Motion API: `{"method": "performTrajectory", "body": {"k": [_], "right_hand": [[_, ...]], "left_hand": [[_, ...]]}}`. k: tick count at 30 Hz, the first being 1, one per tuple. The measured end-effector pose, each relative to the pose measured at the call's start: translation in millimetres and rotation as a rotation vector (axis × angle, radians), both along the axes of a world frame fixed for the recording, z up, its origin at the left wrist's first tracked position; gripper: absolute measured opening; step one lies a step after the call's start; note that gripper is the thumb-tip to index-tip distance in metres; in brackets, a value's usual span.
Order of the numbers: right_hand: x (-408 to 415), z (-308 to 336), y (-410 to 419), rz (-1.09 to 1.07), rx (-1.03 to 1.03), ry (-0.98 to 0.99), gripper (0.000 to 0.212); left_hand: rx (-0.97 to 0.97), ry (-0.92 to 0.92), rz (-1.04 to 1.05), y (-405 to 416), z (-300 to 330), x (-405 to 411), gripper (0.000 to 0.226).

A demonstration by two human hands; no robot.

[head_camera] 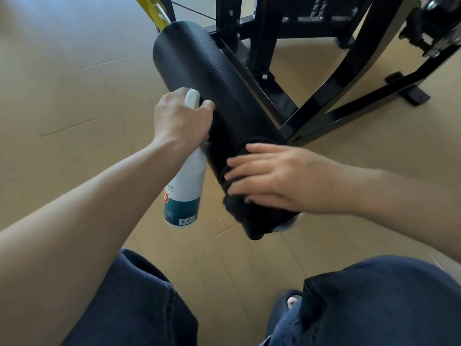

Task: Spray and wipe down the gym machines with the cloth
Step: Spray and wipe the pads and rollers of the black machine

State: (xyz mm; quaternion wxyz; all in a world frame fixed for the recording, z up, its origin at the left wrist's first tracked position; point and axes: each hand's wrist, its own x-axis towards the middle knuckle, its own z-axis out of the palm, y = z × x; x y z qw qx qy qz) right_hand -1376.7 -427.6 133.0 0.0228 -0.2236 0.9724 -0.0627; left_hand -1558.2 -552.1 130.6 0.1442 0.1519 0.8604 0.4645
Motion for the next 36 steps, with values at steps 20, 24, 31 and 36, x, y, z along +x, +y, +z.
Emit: {"method": "performTrajectory", "body": {"k": [20,24,31,36], "right_hand": [[54.3,-3.0,-1.3,-0.337,-0.235,0.010,0.040],[17.0,-3.7,15.7,-0.341,-0.292,0.004,0.042],[-102.1,-5.8,37.5,-0.500,-0.432,0.084,0.038],[-110.9,-3.3,24.5,-0.600,-0.466,0.104,0.037]], "left_hand": [[0.144,-0.179,0.145,2.7,0.9,-12.5,0.020],[0.146,-0.155,0.147,5.4,-4.0,-14.3,0.022],[0.137,-0.102,0.137,4.1,-6.2,-15.1,0.015],[0.140,-0.089,0.129,-1.3,-6.9,-15.8,0.015]]}}
